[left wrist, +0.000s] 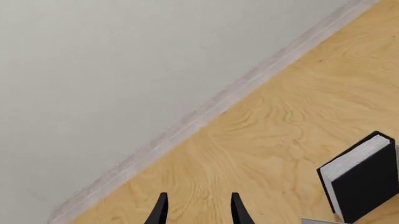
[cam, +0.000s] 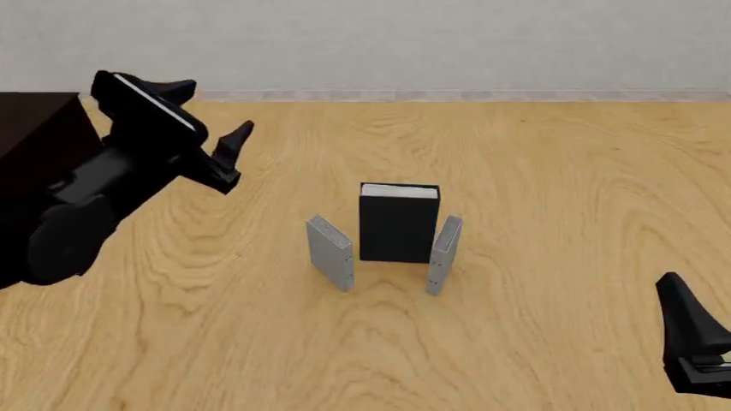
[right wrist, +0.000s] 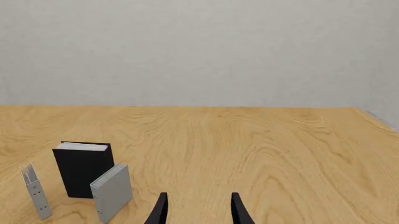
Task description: Pick up the book in the middle and place it on the cabinet shelf.
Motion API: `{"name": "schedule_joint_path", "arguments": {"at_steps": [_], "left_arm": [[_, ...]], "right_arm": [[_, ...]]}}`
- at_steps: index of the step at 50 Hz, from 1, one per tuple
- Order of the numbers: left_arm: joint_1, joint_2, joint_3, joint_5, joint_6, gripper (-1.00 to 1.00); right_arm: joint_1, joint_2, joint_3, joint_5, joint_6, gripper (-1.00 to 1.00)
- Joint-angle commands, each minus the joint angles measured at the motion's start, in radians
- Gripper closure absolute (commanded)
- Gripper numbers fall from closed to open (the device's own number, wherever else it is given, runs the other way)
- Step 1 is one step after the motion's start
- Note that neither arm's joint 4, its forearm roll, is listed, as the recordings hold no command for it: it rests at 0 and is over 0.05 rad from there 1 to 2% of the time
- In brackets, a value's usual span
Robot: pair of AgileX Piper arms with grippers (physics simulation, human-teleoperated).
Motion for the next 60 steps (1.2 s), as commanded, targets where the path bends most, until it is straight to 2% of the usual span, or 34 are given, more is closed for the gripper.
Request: {"name": "schedule_joint_path", "arguments": {"at_steps": [1, 5, 9, 10, 11, 14, 18, 21, 29, 34, 39, 40, 48, 56, 60], "left_arm": [[0.005, 0.119, -0.118, -0.007, 0.099, -1.00], [-0.001, 0.161, -0.161, -0.004, 0.119, -1.00], [-0.010, 0.202, -0.193, -0.013, 0.168, -1.00], [-0.015, 0.210, -0.221, 0.019, 0.155, -1.00], [-0.024, 0.213, -0.217, 0.006, 0.178, -1.00], [-0.037, 0.221, -0.249, 0.041, 0.179, -1.00], [-0.068, 0.242, -0.296, 0.075, 0.229, -1.00], [-0.076, 0.250, -0.314, 0.090, 0.232, -1.00], [-0.149, 0.306, -0.379, 0.161, 0.293, -1.00], [-0.153, 0.321, -0.423, 0.204, 0.281, -1.00], [-0.159, 0.343, -0.464, 0.245, 0.304, -1.00], [-0.170, 0.351, -0.487, 0.288, 0.295, -1.00], [-0.227, 0.352, -0.518, 0.364, 0.301, -1.00], [-0.262, 0.376, -0.563, 0.410, 0.286, -1.00], [-0.289, 0.378, -0.592, 0.457, 0.243, -1.00]], "right_arm": [[0.000, 0.000, 0.000, 0.000, 0.000, -1.00], [0.000, 0.000, 0.000, 0.000, 0.000, -1.00], [0.000, 0.000, 0.000, 0.000, 0.000, -1.00], [0.000, 0.000, 0.000, 0.000, 0.000, -1.00], [0.000, 0.000, 0.000, 0.000, 0.000, -1.00], [0.000, 0.000, 0.000, 0.000, 0.000, -1.00], [0.000, 0.000, 0.000, 0.000, 0.000, -1.00], [0.000, 0.000, 0.000, 0.000, 0.000, -1.00], [0.000, 0.000, 0.000, 0.000, 0.000, -1.00], [0.000, 0.000, 0.000, 0.000, 0.000, -1.00], [0.000, 0.000, 0.000, 0.000, 0.000, -1.00], [0.000, 0.000, 0.000, 0.000, 0.000, -1.00], [0.000, 0.000, 0.000, 0.000, 0.000, -1.00], [0.000, 0.000, 0.000, 0.000, 0.000, -1.00], [0.000, 0.000, 0.000, 0.000, 0.000, -1.00]]}}
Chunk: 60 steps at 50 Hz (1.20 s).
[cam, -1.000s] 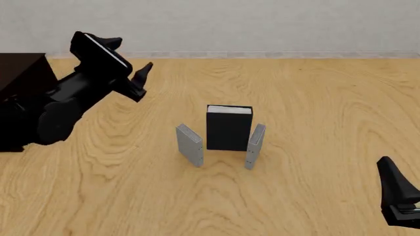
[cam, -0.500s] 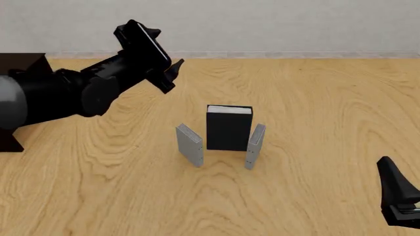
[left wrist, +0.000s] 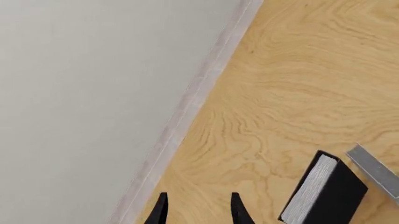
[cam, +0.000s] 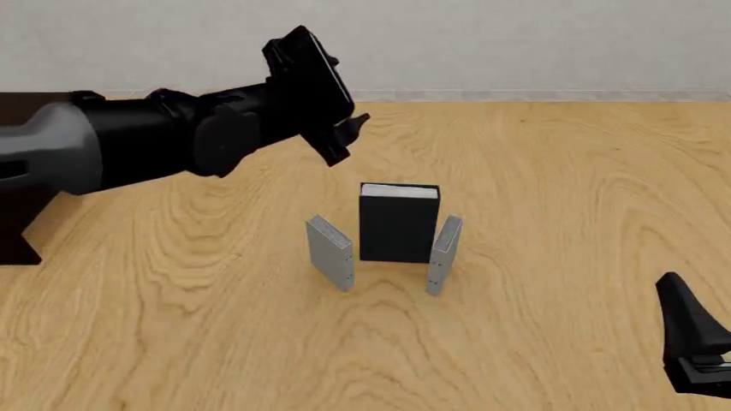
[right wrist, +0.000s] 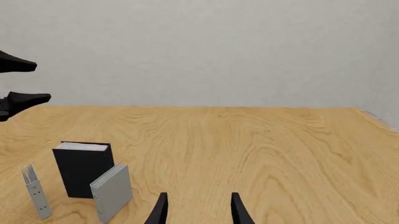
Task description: Pick up the book in the middle and place it on the cabinet shelf.
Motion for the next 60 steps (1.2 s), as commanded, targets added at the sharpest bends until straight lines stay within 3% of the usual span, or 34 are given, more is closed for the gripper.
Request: {"name": "schedule_joint_path", "arguments": {"at_steps": [1, 16, 17, 36, 60], "left_arm": [[-0.054, 0.025, -0.066, 0.085, -0.036, -1.00], [-0.120, 0.064, -0.056, 0.136, -0.056, -1.00], [-0.129, 0.064, -0.067, 0.154, -0.081, -1.00], [-0.160, 0.056, 0.014, 0.133, -0.103, -1.00], [-0.190, 0.089, 0.047, 0.120, -0.134, -1.00]], "right_arm": [[0.000, 0.000, 0.000, 0.000, 0.000, -1.00], [0.000, 0.000, 0.000, 0.000, 0.000, -1.00], [0.000, 0.000, 0.000, 0.000, 0.000, -1.00], [0.000, 0.000, 0.000, 0.000, 0.000, -1.00], [0.000, 0.000, 0.000, 0.000, -0.001, -1.00]]}}
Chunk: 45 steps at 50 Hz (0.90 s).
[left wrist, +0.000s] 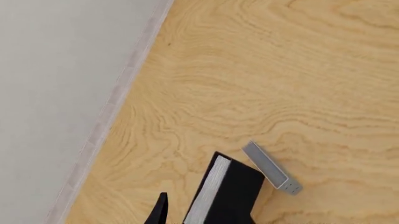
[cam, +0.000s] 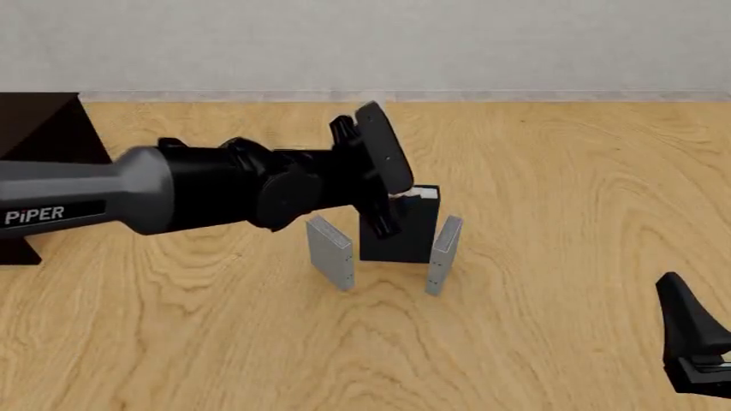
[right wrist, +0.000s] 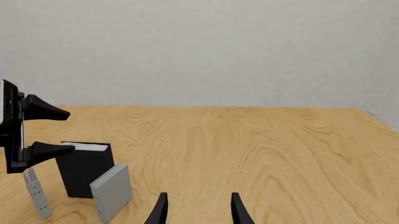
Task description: Pick up the book in the middle and place it on the cabinet shelf.
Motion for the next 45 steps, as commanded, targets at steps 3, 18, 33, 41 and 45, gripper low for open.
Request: {"name": "schedule_joint_path", "arguments": {"at_steps": [3, 18, 33, 41, 45], "left_arm": [[-0.014, 0.007, 0.015, 0.010, -0.009, -1.00], [-0.032, 0.005, 0.003, 0.058, -0.007, -1.00], [-0.017, 0.039, -0.001, 0.051, -0.012, -1.00], [-0.018, 0.055, -0.004, 0.053, -0.013, -1.00], [-0.020, 0.057, 0.000, 0.050, -0.013, -1.00]], "right_arm": [[0.000, 0.000, 0.000, 0.000, 0.000, -1.00], [0.000, 0.000, 0.000, 0.000, 0.000, -1.00], [0.000, 0.000, 0.000, 0.000, 0.000, -1.00], [0.000, 0.000, 0.000, 0.000, 0.000, -1.00], [0.000, 0.000, 0.000, 0.000, 0.000, -1.00]]}}
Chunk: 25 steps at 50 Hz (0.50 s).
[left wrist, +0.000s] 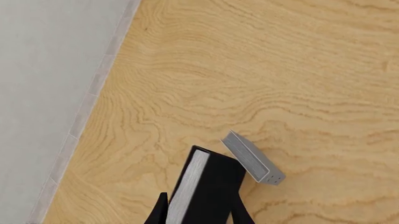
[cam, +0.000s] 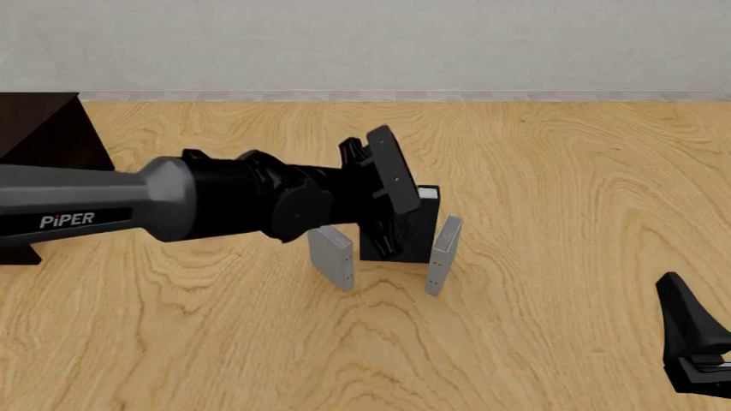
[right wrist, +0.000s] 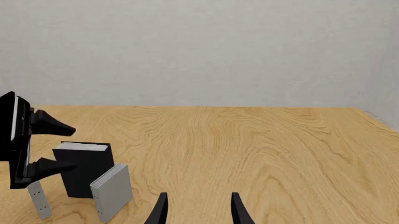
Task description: Pick up the book in the middle and place it on the cabinet shelf.
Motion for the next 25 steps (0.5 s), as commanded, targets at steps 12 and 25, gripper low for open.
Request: {"name": "schedule_joint_path", "arguments": {"at_steps": [12, 25], "left_arm": [[0.011, 0.026, -0.015, 0.011, 0.006, -1.00], [0.017, 0.044, -0.038, 0.023, 0.002, -1.00]], "right_arm": [[0.000, 0.000, 0.000, 0.000, 0.000, -1.00], [0.000, 0.000, 0.000, 0.000, 0.000, -1.00]]}}
